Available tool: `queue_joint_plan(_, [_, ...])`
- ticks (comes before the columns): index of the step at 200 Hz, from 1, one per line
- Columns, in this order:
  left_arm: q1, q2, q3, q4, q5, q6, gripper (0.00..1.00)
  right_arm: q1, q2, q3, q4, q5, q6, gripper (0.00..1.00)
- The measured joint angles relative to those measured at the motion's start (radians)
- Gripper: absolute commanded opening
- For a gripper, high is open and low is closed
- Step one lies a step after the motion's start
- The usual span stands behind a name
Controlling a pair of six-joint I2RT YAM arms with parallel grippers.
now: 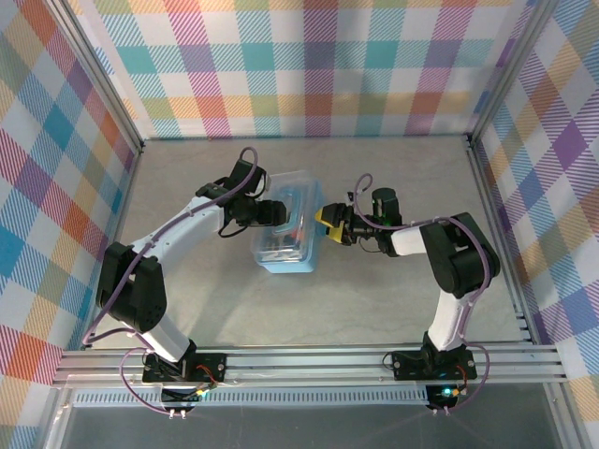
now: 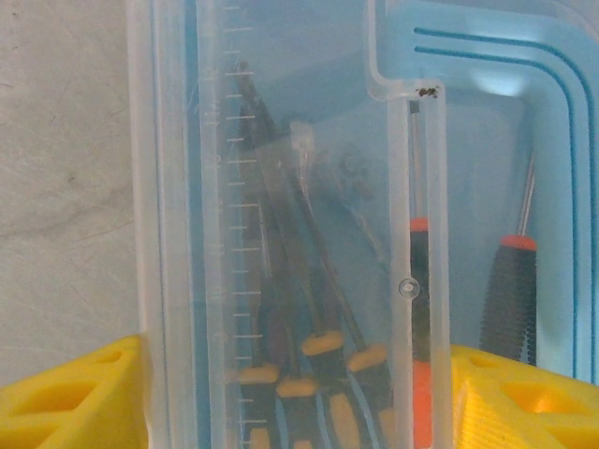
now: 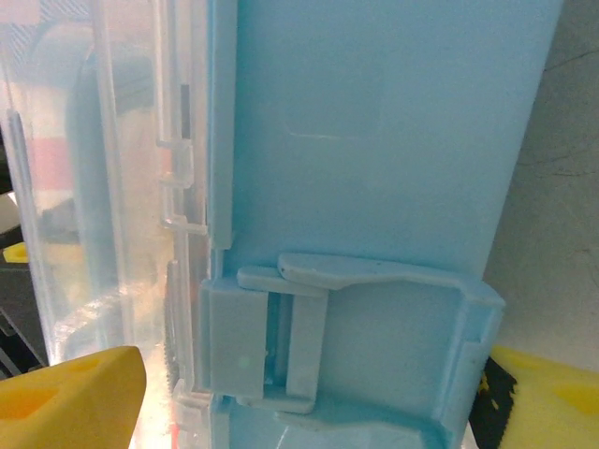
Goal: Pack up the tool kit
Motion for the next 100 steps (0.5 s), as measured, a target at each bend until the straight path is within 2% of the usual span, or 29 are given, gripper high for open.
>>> queue_joint_plan(49, [0.004, 0.003, 0.007, -0.006, 0.0, -0.005, 0.49, -0.021, -0.104, -0.017, -0.09, 0.034, -0.013, 0.86])
queue_joint_plan(100, [-0.011, 0.018, 0.031, -0.027, -0.017, -0.012, 0.49, -0.001, -0.138, 0.053, -0.143, 0.002, -0.055, 0.84])
